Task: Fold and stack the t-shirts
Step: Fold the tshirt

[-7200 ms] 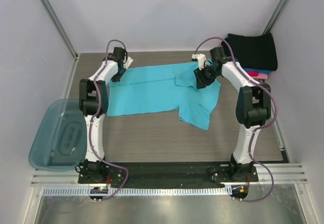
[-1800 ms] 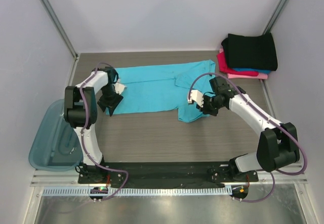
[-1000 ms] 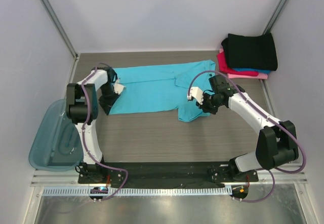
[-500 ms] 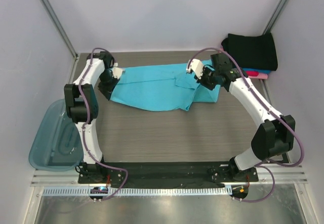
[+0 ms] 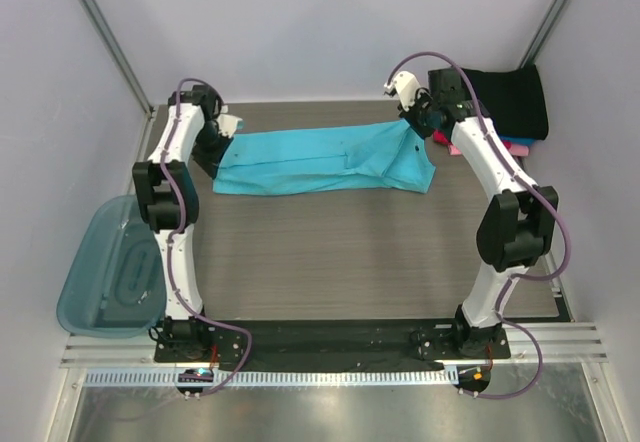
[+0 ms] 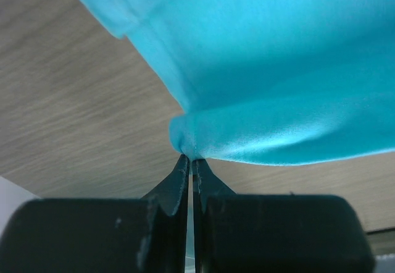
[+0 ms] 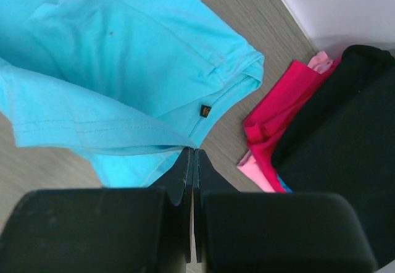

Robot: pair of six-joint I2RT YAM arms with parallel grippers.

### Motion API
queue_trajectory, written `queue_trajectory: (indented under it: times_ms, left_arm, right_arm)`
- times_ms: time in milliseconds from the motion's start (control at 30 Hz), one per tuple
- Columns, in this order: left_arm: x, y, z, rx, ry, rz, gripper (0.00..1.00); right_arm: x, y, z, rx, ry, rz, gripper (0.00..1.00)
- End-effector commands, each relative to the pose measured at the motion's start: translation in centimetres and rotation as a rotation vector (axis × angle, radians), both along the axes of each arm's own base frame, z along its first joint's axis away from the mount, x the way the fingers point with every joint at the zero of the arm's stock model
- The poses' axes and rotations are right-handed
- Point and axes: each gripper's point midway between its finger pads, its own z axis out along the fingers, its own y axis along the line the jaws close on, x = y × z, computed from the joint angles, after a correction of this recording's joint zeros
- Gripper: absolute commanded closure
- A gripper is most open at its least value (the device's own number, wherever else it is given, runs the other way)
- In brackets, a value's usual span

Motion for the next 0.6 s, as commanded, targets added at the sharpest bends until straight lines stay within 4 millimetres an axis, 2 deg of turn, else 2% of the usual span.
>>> queue_trajectory:
  times_ms: [0, 67, 100, 133, 167, 200, 233, 267, 300, 333, 367, 567]
  left_arm:
    - [2.0, 0.2, 1.4, -0.004, -0.065, 0.036, 1.00]
    - [2.9, 0.2, 1.6, -0.006, -0.090, 0.047, 1.00]
    - [3.6, 0.3, 1.7, -0.002, -0.108, 0.048, 1.00]
    - [4.0, 0.4, 1.6, 0.004, -0.115, 0.049, 1.00]
    - [4.3, 0.4, 1.5, 0.006, -0.121, 0.054, 1.00]
    - [4.8, 0.6, 1.4, 0.014, -0.129, 0.051, 1.00]
    - [5.0, 0.6, 1.3, 0.015, -0.132, 0.051, 1.00]
    - [5.2, 0.6, 1.1, 0.018, -0.131, 0.050, 1.00]
    - [5.6, 0.8, 1.2, 0.026, -0.145, 0.048, 1.00]
    - [5.8, 0.9, 0.6, 0.031, -0.136, 0.050, 1.00]
    - [5.9, 0.9, 0.5, 0.035, -0.137, 0.051, 1.00]
    - [7.1, 1.5, -0.5, 0.066, -0.159, 0.081, 1.00]
  right_arm:
    - [2.8, -0.4, 1.6, 0.036, -0.062, -0.064, 0.99]
    - [4.0, -0.6, 1.9, 0.046, -0.077, -0.076, 0.99]
    - [4.6, -0.5, 0.7, 0.043, -0.056, -0.083, 0.99]
    - [5.1, -0.6, 0.4, 0.046, -0.051, -0.089, 0.99]
    - [5.9, -0.6, 1.0, 0.052, -0.070, -0.091, 0.99]
    - [6.3, -0.5, 0.7, 0.053, -0.067, -0.094, 0.99]
    - [6.9, -0.6, -0.7, 0.049, -0.047, -0.097, 0.99]
    - [7.7, -0.5, -0.1, 0.053, -0.066, -0.097, 0.99]
    - [8.1, -0.6, -0.5, 0.053, -0.063, -0.101, 0.99]
    - [8.7, -0.4, -1.7, 0.051, -0.045, -0.103, 0.99]
    - [9.5, -0.3, -1.4, 0.056, -0.062, -0.102, 0.99]
    - [13.4, -0.2, -3.3, 0.070, -0.080, -0.146, 0.99]
